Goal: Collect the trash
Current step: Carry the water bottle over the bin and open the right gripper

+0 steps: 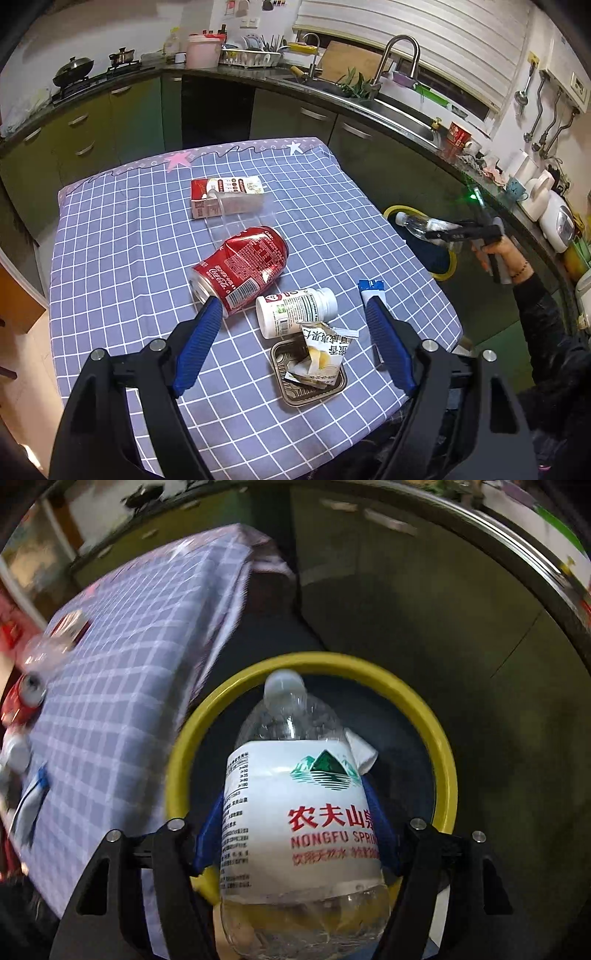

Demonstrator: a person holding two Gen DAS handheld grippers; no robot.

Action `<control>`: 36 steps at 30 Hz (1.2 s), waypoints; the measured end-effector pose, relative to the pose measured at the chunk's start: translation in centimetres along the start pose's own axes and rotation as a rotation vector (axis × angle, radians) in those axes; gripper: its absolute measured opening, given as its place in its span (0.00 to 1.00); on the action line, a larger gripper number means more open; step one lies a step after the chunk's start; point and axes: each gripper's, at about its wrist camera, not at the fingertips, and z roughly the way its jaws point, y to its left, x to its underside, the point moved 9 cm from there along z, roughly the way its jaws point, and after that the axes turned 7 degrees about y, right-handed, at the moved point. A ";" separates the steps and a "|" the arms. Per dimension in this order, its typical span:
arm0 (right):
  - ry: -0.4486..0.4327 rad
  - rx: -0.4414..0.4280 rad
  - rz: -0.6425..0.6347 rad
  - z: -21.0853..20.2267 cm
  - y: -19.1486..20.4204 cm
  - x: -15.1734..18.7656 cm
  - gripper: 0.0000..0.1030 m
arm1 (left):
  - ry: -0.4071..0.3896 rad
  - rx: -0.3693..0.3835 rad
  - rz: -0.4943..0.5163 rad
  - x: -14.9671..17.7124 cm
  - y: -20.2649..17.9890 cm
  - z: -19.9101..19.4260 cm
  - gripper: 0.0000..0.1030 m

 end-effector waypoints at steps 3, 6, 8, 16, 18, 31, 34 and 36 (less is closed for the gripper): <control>-0.017 0.061 0.059 0.9 -2.2 -0.5 0.87 | 0.005 -0.007 0.013 0.1 -0.1 0.1 0.78; -0.042 0.038 0.103 -0.1 -2.8 -0.4 0.87 | 0.003 -0.028 0.037 0.0 0.1 0.2 0.81; -0.069 0.029 0.106 -1.3 -2.2 -0.2 0.87 | -0.001 -0.032 0.050 -0.3 0.4 0.4 0.81; -0.155 -0.087 0.074 -4.8 3.2 0.9 0.87 | 0.049 -0.044 0.131 -2.3 2.6 3.3 0.82; -0.157 -0.108 0.057 -4.7 4.9 1.1 0.87 | 0.062 -0.063 0.171 -2.8 3.0 4.1 0.82; -0.131 -0.155 0.032 -3.5 9.3 1.8 0.87 | 0.286 -0.103 0.499 -3.3 2.3 12.8 0.82; -0.125 -0.158 0.030 -3.5 9.3 1.8 0.87 | 0.302 -0.132 0.544 -3.3 2.1 13.7 0.82; -0.118 -0.166 0.028 -3.3 9.5 1.8 0.87 | 0.317 -0.134 0.559 -3.3 1.8 14.3 0.82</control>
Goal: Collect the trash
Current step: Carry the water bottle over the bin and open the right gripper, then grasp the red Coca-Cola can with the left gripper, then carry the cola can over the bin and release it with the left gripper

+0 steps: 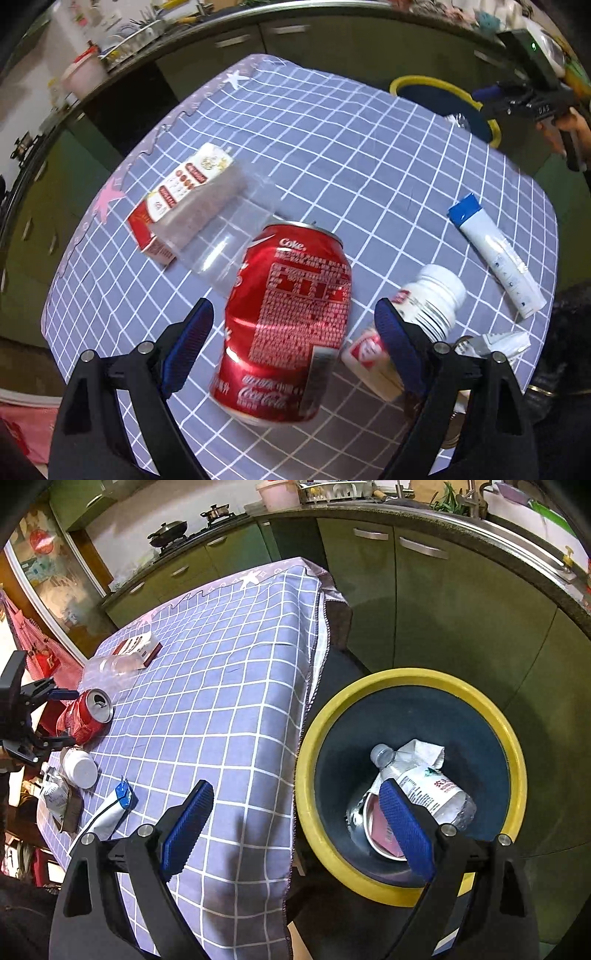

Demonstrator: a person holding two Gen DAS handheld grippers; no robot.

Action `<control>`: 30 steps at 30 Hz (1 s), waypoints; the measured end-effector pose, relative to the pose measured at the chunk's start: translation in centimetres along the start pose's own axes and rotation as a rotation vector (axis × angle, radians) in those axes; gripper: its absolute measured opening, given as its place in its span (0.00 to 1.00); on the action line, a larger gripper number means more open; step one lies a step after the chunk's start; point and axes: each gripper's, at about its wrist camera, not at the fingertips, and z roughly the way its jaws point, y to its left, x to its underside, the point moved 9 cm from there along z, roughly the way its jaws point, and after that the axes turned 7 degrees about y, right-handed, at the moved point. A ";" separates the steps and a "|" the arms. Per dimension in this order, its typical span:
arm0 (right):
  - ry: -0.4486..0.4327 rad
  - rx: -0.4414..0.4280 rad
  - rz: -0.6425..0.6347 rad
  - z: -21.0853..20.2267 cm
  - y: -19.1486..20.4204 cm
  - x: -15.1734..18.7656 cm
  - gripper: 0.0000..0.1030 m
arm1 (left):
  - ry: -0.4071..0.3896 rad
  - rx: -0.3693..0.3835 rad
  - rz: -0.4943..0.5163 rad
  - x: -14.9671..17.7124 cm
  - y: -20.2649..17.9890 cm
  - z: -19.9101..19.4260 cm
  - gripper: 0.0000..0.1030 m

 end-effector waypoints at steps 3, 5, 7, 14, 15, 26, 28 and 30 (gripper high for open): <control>0.007 -0.003 0.000 0.2 0.0 0.1 0.87 | 0.025 -0.014 0.022 -0.1 -0.1 0.8 0.82; 0.008 -0.008 0.000 0.3 0.1 0.1 0.87 | 0.038 -0.022 0.035 -0.1 -0.2 1.2 0.82; 0.008 -0.009 -0.001 0.3 0.1 0.1 0.87 | 0.045 -0.022 0.038 0.0 -0.2 1.4 0.81; 0.010 -0.024 -0.005 0.4 0.6 0.1 0.87 | 0.075 -0.018 0.036 0.6 0.0 2.0 0.65; 0.009 -0.026 -0.005 0.4 0.7 0.1 0.87 | 0.074 -0.016 0.031 0.6 0.0 2.0 0.65; -0.017 -0.042 -0.023 -0.8 1.8 -0.1 0.87 | 0.007 -0.006 -0.043 0.5 1.6 -1.0 0.65; -0.025 -0.044 -0.026 -1.2 2.0 0.1 0.87 | -0.003 -0.007 -0.048 0.4 1.6 -1.9 0.65; -0.035 -0.045 -0.026 -1.7 2.0 0.2 0.87 | -0.017 -0.010 -0.046 0.1 1.3 -2.9 0.65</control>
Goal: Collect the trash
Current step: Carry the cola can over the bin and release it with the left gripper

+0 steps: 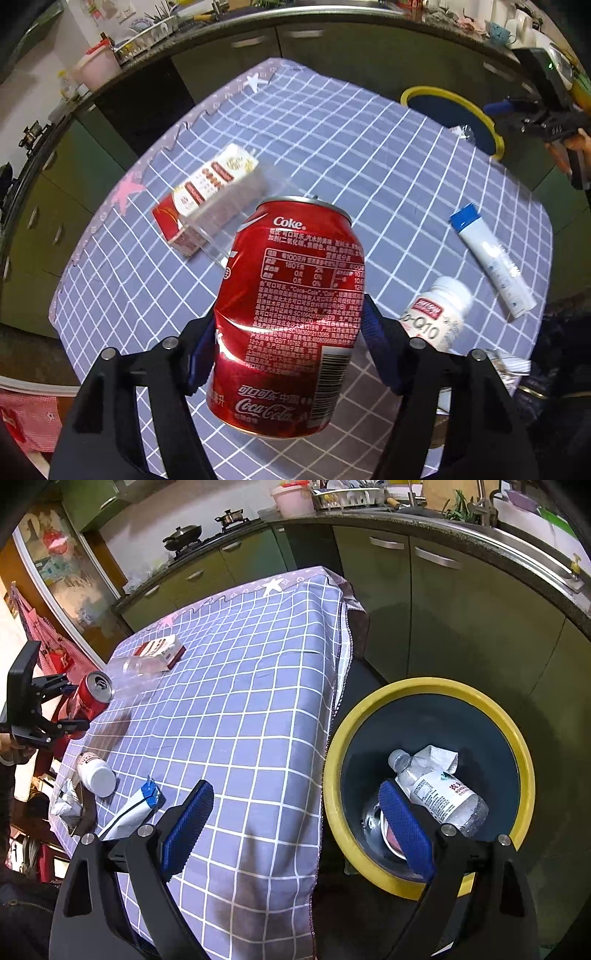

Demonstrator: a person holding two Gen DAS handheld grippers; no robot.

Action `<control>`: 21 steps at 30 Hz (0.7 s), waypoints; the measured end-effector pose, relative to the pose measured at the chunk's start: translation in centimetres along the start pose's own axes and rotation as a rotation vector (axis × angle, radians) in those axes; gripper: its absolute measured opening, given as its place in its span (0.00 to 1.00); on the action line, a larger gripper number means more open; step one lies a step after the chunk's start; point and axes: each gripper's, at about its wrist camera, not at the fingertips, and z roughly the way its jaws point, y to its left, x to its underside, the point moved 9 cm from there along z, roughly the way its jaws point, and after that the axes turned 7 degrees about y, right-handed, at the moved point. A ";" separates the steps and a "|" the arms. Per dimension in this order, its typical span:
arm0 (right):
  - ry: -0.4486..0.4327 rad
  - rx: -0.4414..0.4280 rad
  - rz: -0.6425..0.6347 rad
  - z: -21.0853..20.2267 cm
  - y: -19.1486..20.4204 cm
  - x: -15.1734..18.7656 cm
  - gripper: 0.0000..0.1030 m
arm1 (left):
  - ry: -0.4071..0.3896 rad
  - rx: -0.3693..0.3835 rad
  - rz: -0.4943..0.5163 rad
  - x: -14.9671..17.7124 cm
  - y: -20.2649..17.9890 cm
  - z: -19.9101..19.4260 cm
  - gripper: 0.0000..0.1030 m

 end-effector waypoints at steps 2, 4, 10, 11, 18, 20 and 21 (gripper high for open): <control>-0.012 0.003 0.005 -0.7 -0.3 0.3 0.87 | -0.014 -0.001 0.007 -0.5 -0.4 -0.9 0.65; -0.025 0.010 0.013 -1.4 -0.7 0.7 0.87 | -0.030 0.016 0.022 -1.4 -1.5 -2.1 0.65; -0.080 0.068 0.077 -4.5 -4.1 3.4 0.87 | -0.074 0.088 0.121 -7.0 -6.8 -4.0 0.65; -0.089 0.081 0.093 -5.1 -5.0 4.1 0.87 | -0.076 0.103 0.139 -8.1 -7.8 -4.0 0.65; -0.130 0.129 0.195 -8.4 -10.0 8.8 0.87 | -0.064 0.201 0.304 -17.9 -17.6 -1.7 0.65; -0.140 0.132 0.230 -9.3 -11.4 10.3 0.87 | -0.054 0.217 0.335 -20.1 -20.0 -0.5 0.65; -0.143 0.133 0.243 -9.5 -11.8 10.9 0.87 | -0.048 0.223 0.360 -21.6 -21.7 0.4 0.65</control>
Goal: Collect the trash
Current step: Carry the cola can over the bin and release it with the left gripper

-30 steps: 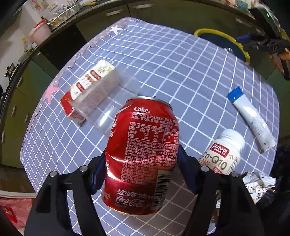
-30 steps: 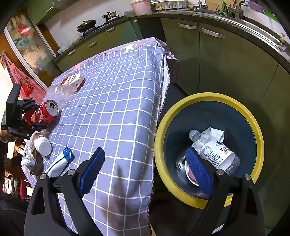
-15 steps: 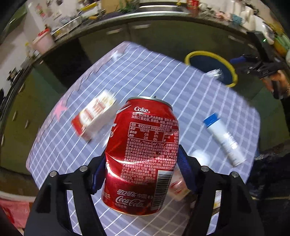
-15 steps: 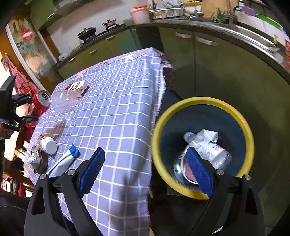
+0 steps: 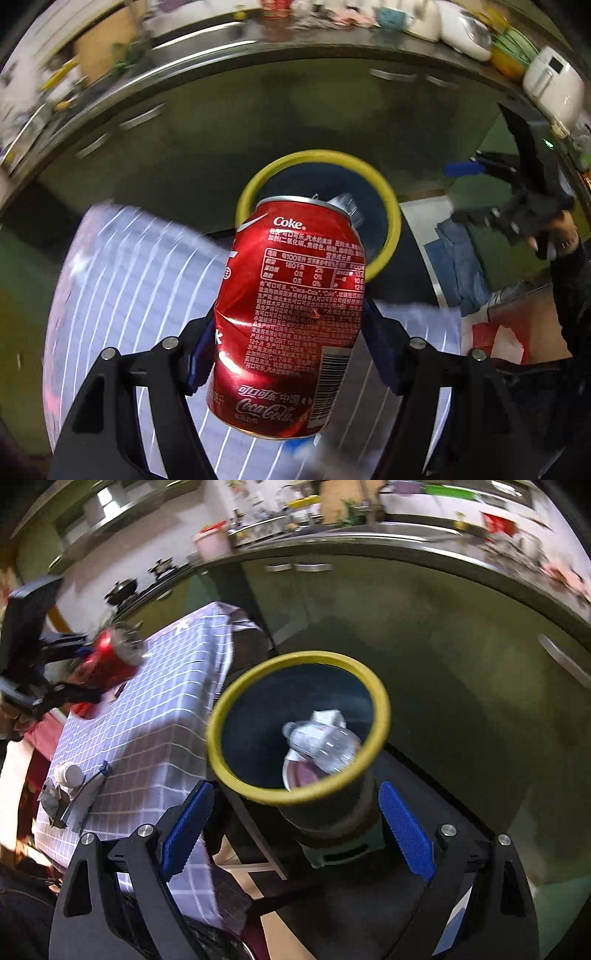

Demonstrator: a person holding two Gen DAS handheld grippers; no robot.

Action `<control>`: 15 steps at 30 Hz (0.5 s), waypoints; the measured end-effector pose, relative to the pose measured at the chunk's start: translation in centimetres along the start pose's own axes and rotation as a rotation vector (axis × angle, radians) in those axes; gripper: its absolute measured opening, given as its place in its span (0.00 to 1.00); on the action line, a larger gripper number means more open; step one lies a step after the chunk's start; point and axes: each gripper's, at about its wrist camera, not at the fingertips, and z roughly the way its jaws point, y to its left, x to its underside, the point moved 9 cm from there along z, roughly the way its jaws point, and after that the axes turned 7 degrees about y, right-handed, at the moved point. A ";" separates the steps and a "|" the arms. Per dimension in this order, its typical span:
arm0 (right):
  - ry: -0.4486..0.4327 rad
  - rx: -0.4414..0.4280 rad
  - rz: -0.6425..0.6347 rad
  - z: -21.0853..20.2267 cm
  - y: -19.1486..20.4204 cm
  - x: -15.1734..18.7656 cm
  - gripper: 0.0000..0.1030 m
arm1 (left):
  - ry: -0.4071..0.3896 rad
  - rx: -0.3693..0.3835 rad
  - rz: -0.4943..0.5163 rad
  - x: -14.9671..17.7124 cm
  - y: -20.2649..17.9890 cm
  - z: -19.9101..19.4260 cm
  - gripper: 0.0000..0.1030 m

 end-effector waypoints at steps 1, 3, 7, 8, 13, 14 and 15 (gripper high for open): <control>-0.002 0.003 0.019 -0.4 -0.9 0.7 0.87 | 0.006 0.004 0.012 -1.0 -0.5 0.9 0.65; -0.004 0.006 0.045 -0.7 -2.1 1.6 0.87 | 0.028 0.015 0.032 -3.6 -1.5 3.4 0.65; -0.007 0.000 0.099 -1.5 -4.3 3.2 0.87 | 0.056 -0.011 0.018 -7.3 -1.2 7.5 0.71; -0.005 0.001 0.106 -1.5 -4.6 3.5 0.87 | 0.052 -0.029 0.014 -8.0 -1.0 8.2 0.76; -0.005 -0.005 0.121 -1.7 -5.6 4.1 0.87 | 0.036 -0.051 -0.026 -9.4 0.3 9.1 0.83; -0.005 -0.007 0.119 -1.7 -5.5 4.0 0.87 | 0.027 -0.041 -0.038 -9.2 0.4 8.5 0.83; -0.006 -0.009 0.117 -1.6 -5.3 3.9 0.87 | 0.017 -0.041 -0.042 -9.0 0.5 7.9 0.83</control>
